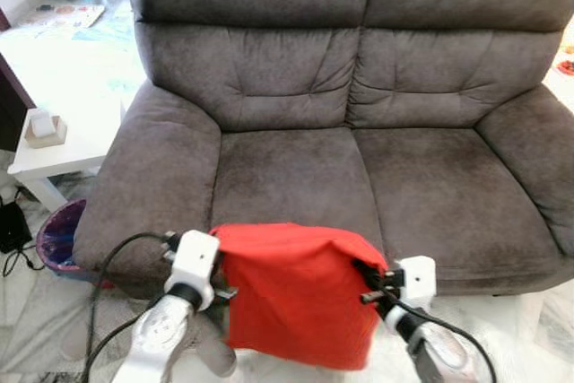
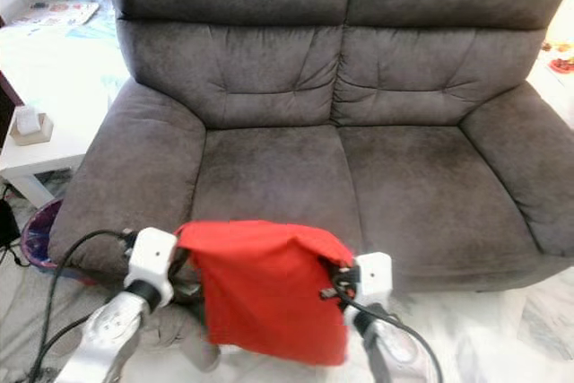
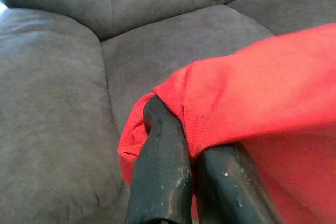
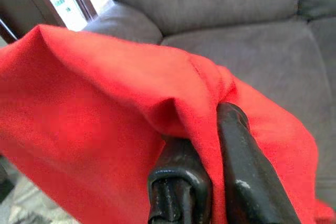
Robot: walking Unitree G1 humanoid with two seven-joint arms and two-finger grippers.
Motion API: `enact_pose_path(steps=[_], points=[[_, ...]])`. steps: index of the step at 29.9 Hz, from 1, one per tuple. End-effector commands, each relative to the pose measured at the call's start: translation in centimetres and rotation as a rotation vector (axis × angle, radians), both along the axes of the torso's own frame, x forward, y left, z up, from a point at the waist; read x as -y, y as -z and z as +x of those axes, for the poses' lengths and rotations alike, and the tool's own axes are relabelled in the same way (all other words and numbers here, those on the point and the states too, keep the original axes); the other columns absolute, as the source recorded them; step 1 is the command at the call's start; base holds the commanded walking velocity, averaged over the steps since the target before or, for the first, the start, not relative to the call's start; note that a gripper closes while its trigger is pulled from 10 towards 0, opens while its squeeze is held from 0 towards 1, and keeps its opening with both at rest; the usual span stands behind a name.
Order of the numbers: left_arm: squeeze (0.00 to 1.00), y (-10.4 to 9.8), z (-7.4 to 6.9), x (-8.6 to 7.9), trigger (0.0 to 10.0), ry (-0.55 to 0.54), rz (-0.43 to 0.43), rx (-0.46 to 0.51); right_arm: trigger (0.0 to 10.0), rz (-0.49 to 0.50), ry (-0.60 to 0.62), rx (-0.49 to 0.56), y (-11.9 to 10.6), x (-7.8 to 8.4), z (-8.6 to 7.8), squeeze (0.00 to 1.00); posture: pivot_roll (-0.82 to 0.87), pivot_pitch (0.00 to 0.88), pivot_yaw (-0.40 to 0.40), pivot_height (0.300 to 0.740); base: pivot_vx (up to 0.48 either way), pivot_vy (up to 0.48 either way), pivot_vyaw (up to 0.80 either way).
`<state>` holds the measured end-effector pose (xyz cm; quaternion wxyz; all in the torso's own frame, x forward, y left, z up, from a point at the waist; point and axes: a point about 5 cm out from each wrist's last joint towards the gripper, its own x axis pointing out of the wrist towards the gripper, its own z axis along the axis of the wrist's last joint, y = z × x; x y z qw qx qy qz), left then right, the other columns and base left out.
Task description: Move the pillow to the sofa from floor
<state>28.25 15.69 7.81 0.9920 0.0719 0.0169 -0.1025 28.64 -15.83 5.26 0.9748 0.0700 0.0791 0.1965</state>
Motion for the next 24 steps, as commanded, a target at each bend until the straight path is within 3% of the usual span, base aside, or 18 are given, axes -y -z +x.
enact_pose_path(steps=[1, 6, 10, 24], points=[[0.00, -1.86, 0.58, 0.68, 10.0, 0.018, -0.021, 0.090, 10.0, 0.003, 0.011, 0.041, -0.63, 0.49, 0.06, 0.00, 0.08, 0.131, 0.010, 0.740, 0.000, -0.394, 0.00], [0.00, -1.89, 0.62, 0.65, 10.0, 0.019, -0.023, 0.091, 10.0, -0.001, 0.010, 0.096, -1.22, 0.62, 0.18, 0.00, 0.08, 0.127, 0.013, 0.740, 0.000, -0.396, 0.00], [0.00, -1.85, 0.65, 0.60, 10.0, 0.021, -0.025, 0.090, 10.0, -0.021, 0.003, 0.096, -1.12, 0.46, 0.20, 0.00, 0.08, 0.125, 0.015, 0.740, 0.000, -0.394, 0.74], [0.00, -1.78, 0.60, 0.37, 10.0, 0.024, -0.005, 0.085, 10.0, -0.007, 0.011, 0.100, -1.12, 0.50, 0.39, 0.00, 0.09, 0.132, 0.017, 0.740, 0.000, -0.393, 0.00]])
